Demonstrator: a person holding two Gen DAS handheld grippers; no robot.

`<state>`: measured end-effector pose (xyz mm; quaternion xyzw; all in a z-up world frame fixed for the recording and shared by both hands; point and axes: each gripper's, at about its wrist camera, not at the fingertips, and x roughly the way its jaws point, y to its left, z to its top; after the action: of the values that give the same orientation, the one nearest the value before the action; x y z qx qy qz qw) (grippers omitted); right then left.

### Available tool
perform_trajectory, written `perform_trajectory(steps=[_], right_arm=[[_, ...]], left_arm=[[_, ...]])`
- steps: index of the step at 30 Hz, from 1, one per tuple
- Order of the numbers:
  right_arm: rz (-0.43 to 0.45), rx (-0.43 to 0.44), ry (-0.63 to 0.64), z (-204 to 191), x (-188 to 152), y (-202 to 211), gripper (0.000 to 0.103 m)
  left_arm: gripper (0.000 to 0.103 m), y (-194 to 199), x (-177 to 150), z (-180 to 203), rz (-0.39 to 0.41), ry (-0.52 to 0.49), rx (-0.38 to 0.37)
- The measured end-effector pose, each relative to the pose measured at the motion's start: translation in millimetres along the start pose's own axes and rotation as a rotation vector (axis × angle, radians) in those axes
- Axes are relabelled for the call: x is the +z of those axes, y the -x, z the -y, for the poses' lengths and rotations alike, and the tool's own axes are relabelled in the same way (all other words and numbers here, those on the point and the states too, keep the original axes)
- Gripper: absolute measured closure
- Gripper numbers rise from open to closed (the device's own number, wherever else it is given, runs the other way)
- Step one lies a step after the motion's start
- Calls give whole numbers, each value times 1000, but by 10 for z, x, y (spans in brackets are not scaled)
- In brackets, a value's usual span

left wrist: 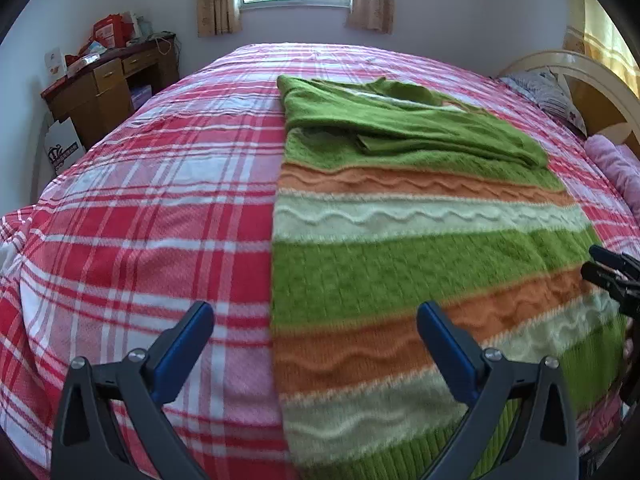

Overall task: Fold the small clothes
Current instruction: 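Release the cuff and withdraw the right gripper from the sweater, then close both grippers on the ribbed hem of the striped sweater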

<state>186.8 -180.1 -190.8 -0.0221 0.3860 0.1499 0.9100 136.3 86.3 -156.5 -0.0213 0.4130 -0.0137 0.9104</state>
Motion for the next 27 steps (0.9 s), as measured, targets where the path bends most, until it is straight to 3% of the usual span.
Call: perform_trajectory(steps=[13, 19, 27], right_arm=[[26, -10, 28, -33, -283, 182, 24], [52, -22, 47, -82, -433, 265, 19], [69, -40, 76, -114, -494, 286, 19]], left_arm=[[0, 138, -259, -15, -35, -11, -4], [0, 212, -388, -59, -61, 6, -42], [23, 349, -665, -231, -119, 71, -163]])
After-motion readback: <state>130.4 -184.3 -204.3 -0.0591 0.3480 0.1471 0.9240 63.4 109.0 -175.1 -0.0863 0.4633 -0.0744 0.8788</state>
